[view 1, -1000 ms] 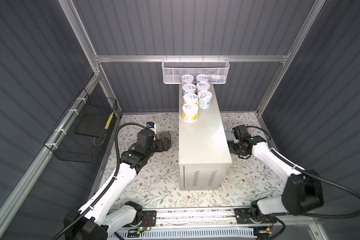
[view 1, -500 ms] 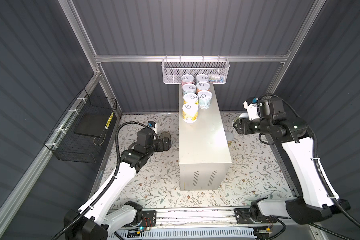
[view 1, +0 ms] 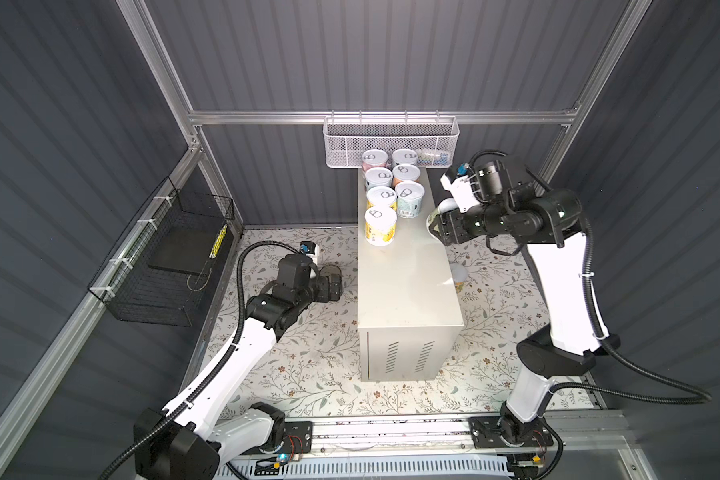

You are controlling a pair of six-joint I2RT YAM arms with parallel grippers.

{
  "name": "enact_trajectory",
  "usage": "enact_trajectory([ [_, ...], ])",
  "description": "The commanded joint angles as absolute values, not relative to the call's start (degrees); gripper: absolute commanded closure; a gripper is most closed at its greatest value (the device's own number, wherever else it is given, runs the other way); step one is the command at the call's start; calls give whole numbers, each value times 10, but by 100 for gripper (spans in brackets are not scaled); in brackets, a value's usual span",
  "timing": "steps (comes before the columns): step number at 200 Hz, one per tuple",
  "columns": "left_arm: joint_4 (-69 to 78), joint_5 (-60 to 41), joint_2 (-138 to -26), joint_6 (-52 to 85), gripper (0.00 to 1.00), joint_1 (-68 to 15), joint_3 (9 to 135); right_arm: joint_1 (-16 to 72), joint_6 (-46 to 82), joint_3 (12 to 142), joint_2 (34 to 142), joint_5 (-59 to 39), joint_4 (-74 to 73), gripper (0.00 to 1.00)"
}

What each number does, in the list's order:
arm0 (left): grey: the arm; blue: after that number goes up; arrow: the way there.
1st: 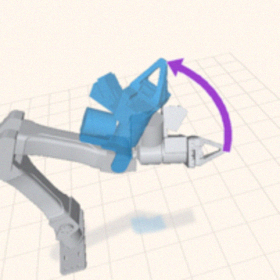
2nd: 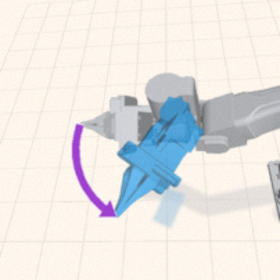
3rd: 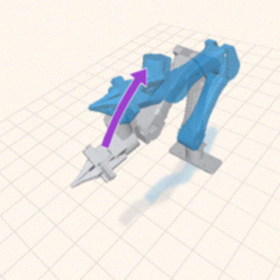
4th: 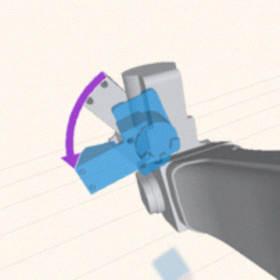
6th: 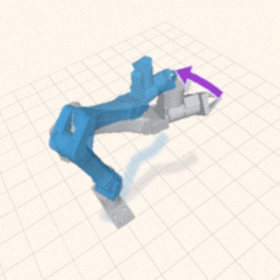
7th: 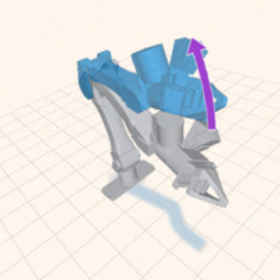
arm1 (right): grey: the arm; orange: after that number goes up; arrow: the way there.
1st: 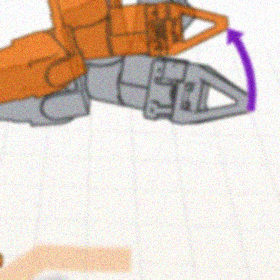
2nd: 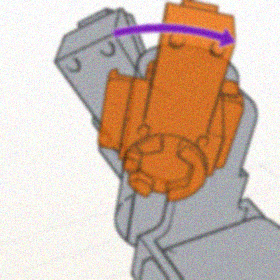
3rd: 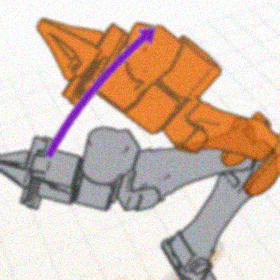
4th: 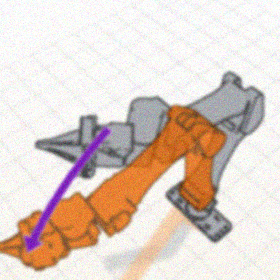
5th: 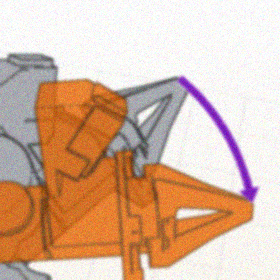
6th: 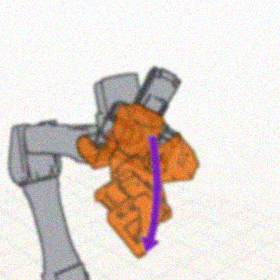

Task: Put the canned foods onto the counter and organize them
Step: 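Lift the green can with the right gripper up over the cabinet top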

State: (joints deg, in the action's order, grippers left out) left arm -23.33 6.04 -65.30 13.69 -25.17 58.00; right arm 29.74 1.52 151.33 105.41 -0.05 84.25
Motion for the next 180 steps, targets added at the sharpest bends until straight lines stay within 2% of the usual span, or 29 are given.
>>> enact_trajectory([
  [1,-241,46,-651,127,1,-250,602,308,7,1521,1062,14,838,100],
  [86,-234,30,-667,136,1,-250,603,335,2,1506,1102,-1,807,100],
  [152,-235,32,-676,134,1,-250,608,341,2,1503,1135,-3,803,75],
  [180,-235,34,-677,131,1,-250,609,344,3,1498,1134,9,798,53],
])
